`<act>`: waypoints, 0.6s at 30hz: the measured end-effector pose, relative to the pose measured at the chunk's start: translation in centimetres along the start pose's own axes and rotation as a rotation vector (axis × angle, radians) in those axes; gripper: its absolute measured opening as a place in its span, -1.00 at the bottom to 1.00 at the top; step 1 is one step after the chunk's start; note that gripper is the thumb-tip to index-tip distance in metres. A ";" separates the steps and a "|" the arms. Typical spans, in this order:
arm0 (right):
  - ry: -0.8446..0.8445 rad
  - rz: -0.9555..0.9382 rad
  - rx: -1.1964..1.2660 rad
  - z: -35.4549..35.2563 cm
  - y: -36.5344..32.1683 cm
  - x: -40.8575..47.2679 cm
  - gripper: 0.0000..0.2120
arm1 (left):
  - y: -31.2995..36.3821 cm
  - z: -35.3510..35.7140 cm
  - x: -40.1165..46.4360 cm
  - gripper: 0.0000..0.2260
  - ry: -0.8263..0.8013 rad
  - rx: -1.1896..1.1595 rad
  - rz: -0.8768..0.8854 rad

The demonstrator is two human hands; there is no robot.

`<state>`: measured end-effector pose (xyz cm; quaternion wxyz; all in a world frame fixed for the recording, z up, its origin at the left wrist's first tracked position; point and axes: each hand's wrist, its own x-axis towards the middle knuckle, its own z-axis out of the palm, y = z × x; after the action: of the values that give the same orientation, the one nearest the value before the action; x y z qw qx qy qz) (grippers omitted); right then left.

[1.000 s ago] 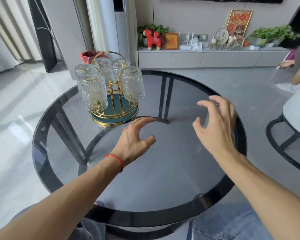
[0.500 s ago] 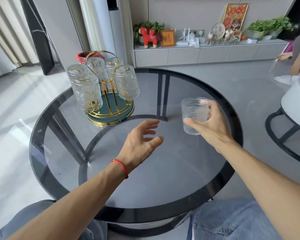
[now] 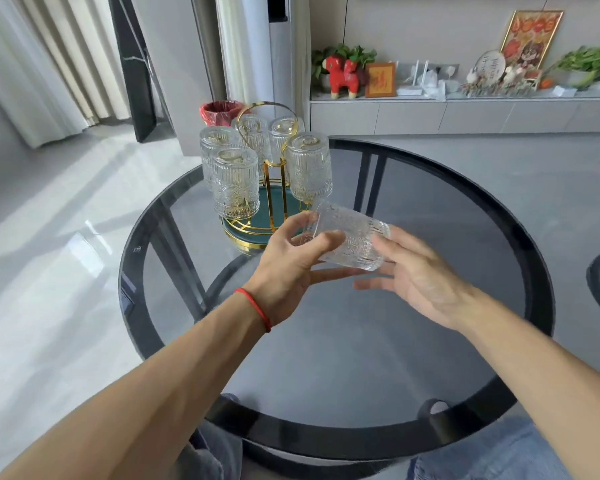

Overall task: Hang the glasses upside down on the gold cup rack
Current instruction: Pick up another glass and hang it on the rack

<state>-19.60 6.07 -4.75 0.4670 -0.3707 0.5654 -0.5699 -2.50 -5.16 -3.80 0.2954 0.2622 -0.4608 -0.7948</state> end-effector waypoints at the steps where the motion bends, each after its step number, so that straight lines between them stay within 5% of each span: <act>1: 0.037 -0.028 0.009 0.5 -0.1 0.3 -0.52 | 0.3 -0.6 0.3 -0.41 -0.047 -0.009 -0.001; 4: 0.213 -0.142 -0.096 1.9 -1.5 1.3 -0.47 | 1.2 -2.7 1.1 -0.42 -0.085 0.157 0.073; 8: 0.411 -0.389 -0.492 4.1 -5.1 2.8 -0.47 | 0.9 -5.9 2.0 -0.40 0.206 1.011 0.373; 11: 0.470 -0.527 -0.629 5.7 -7.7 4.4 -0.44 | -0.2 -8.2 2.3 -0.43 0.188 1.501 0.377; 18: 0.408 -0.586 -1.013 8.7 -11.5 8.1 -0.35 | -1.0 -8.9 2.6 -0.35 0.168 1.642 0.303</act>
<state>-14.95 -5.13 6.51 -0.0605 -0.5697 0.7185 -0.3944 1.56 -11.73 -8.96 0.1478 0.3876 -0.8996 -0.1365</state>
